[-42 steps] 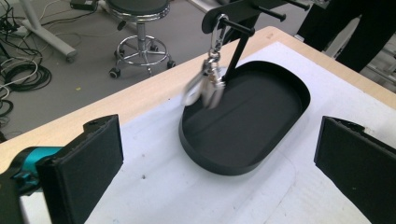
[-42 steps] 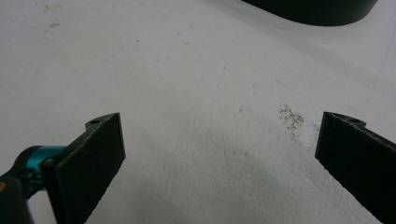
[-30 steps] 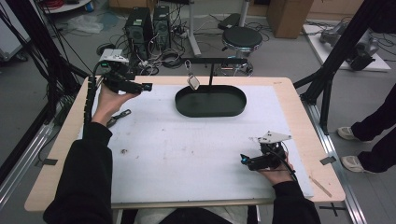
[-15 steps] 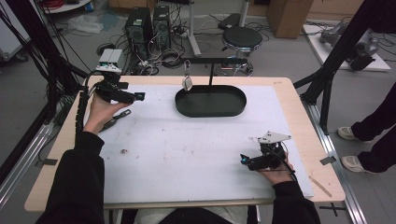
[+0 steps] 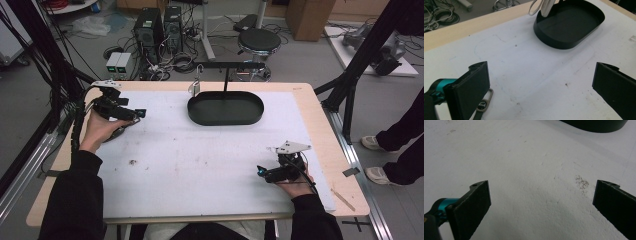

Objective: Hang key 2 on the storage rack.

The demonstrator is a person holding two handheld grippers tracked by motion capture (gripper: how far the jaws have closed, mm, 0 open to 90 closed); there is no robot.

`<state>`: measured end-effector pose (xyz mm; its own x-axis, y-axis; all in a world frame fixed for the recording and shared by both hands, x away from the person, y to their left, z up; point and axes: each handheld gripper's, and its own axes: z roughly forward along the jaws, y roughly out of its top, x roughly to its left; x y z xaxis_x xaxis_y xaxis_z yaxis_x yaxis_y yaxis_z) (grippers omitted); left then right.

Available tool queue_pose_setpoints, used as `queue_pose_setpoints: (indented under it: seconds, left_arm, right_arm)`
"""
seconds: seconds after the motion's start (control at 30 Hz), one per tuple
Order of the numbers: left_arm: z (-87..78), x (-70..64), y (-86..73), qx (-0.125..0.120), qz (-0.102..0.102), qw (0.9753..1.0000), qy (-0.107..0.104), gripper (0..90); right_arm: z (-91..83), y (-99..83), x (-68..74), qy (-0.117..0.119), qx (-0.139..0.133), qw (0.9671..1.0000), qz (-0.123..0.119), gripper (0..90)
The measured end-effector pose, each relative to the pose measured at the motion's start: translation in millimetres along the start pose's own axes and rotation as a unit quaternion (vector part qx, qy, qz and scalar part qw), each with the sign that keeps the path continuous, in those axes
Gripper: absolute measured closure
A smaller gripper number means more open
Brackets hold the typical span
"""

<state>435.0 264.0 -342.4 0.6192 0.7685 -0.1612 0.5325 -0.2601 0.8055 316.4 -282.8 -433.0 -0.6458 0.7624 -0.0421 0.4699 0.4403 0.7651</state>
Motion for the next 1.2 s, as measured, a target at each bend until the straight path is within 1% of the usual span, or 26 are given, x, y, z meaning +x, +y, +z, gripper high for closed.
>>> queue_pose_setpoints:
  seconds: [0.07, 0.13, 0.17, 0.27, 0.4, 0.47, 0.7, 0.8, 1.07, 1.1, 1.2]
  left_arm:
    - [-0.2, 2.8, -2.6, 0.001, 0.001, 1.0000, 0.001, 1.7]
    - [0.2, 6.7, -5.6, 0.003, -0.001, 1.0000, 0.001, 1.7]
    - [1.6, 9.6, -8.1, 0.008, -0.001, 0.9999, 0.007, 1.7]
    - [4.8, 15.9, -13.2, 0.019, 0.000, 0.9997, 0.015, 1.7]
    - [8.5, 24.3, -20.0, 0.033, -0.001, 0.9992, 0.022, 1.7]
    - [10.5, 29.0, -23.9, 0.044, -0.002, 0.9986, 0.029, 1.7]
    - [13.5, 42.9, -35.9, 0.070, -0.004, 0.9967, 0.041, 1.7]
    - [13.3, 47.5, -40.2, 0.076, -0.007, 0.9961, 0.044, 1.7]
    - [10.9, 57.7, -50.3, 0.091, -0.004, 0.9944, 0.053, 1.7]
    - [10.6, 59.8, -51.5, 0.095, -0.003, 0.9939, 0.055, 1.7]
    - [12.4, 64.7, -53.8, 0.094, -0.004, 0.9939, 0.058, 2.9]
  right_arm:
    - [-0.2, 0.0, 0.3, 0.000, 0.001, 1.0000, 0.003, 0.7]
    - [0.2, 0.0, -0.1, -0.001, 0.000, 1.0000, -0.001, 0.7]
    - [0.5, 0.1, -0.1, -0.001, 0.001, 1.0000, -0.003, 0.7]
    - [1.2, 0.0, -0.2, -0.002, 0.002, 1.0000, -0.004, 0.7]
    - [0.4, -0.3, 0.1, -0.002, 0.003, 1.0000, -0.002, 0.7]
    - [0.1, -0.4, 0.5, -0.003, 0.003, 1.0000, -0.002, 0.7]
    - [0.3, -0.5, 1.1, -0.005, 0.005, 1.0000, -0.002, 0.7]
    - [0.9, -0.6, 1.2, -0.005, 0.005, 1.0000, -0.004, 0.7]
    - [1.5, -0.8, 1.7, -0.007, 0.009, 0.9999, -0.005, 0.7]
    - [1.7, -0.8, 1.7, -0.008, 0.009, 0.9999, -0.005, 0.7]
    - [2.0, -0.8, 1.4, -0.008, 0.011, 0.9999, -0.007, 0.7]
